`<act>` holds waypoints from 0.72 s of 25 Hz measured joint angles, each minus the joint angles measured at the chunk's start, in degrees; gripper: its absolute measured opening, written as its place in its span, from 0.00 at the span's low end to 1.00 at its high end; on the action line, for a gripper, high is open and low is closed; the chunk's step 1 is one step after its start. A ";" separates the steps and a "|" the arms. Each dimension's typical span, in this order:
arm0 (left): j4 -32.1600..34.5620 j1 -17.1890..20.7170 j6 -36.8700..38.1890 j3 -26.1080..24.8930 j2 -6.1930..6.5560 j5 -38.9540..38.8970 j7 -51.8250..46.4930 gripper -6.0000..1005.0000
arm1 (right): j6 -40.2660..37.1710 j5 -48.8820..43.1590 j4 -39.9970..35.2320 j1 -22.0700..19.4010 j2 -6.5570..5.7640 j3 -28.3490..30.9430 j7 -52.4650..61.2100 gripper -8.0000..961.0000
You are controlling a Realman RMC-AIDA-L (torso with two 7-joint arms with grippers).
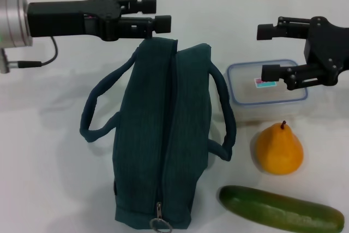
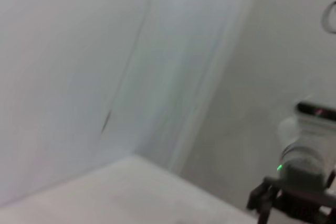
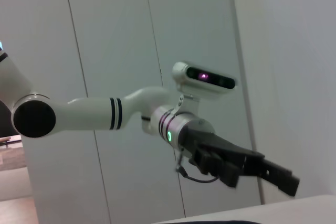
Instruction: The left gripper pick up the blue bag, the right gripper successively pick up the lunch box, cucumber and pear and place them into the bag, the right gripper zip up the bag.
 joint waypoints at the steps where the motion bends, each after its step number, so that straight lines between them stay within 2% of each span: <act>1: 2.18 0.29 0.03 -1.14 -0.42 2.40 -2.42 0.83 | 0.00 0.00 0.00 0.02 -0.03 0.05 -0.17 0.90; 4: 7.82 2.26 0.31 -2.12 -1.59 6.89 -7.40 0.82 | -0.31 0.00 0.00 0.23 -0.06 0.23 -0.38 0.90; 10: 15.50 8.21 1.69 -2.22 -3.53 8.02 -9.35 0.81 | -0.67 -0.08 0.01 0.07 -0.16 0.27 -0.39 0.90; 15: 15.43 9.43 1.67 -2.29 -4.48 8.46 -9.24 0.81 | -0.67 -0.24 0.01 -0.09 -0.17 0.27 -0.39 0.90; 18: 14.06 9.07 1.24 -2.29 -5.48 10.34 -9.28 0.80 | -0.32 -0.32 -0.01 0.23 0.17 0.23 -0.39 0.90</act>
